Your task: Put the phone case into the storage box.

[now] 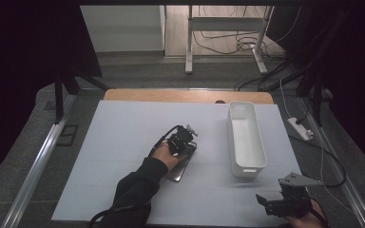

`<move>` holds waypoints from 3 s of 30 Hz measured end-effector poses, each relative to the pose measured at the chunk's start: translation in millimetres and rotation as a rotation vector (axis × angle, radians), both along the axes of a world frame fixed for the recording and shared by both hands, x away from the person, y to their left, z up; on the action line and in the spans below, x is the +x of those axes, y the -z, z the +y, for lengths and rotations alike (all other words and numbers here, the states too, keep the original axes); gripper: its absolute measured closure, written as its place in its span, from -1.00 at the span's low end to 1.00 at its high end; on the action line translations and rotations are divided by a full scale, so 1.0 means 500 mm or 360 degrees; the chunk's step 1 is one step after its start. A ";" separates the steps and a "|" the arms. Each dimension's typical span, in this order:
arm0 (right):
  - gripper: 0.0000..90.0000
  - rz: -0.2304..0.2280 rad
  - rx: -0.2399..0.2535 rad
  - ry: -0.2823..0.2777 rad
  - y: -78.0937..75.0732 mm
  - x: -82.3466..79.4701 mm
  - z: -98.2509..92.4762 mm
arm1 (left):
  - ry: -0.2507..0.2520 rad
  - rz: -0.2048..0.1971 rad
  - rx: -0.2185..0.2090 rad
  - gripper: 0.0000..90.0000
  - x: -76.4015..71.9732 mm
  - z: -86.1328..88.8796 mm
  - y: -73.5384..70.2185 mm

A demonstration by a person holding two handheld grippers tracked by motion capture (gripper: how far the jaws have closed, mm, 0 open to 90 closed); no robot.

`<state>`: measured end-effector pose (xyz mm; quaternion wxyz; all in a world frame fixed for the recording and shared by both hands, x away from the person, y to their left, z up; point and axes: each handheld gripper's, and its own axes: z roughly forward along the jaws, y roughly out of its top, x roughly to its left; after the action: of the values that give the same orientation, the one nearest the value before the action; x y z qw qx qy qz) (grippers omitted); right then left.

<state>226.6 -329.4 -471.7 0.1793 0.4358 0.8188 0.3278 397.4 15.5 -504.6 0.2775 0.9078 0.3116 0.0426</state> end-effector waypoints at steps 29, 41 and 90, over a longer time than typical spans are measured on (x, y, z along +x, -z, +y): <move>-0.97 0.0005 -0.0014 -0.0002 0.001 0.000 0.002 | -0.0187 -0.0075 -0.0035 0.28 -0.018 0.079 -0.070; -0.97 0.0012 -0.0017 -0.0003 0.001 0.001 0.002 | -0.0318 0.0015 -0.0055 -0.83 -0.017 0.139 -0.062; -0.97 0.0026 -0.0023 -0.0014 0.002 0.003 0.004 | -0.0268 0.0061 0.0140 -1.00 -0.069 0.157 0.047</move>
<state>227.9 -327.3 -472.7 0.1744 0.4337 0.8244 0.3191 362.7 94.1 -528.1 0.2266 0.8904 0.3900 0.0621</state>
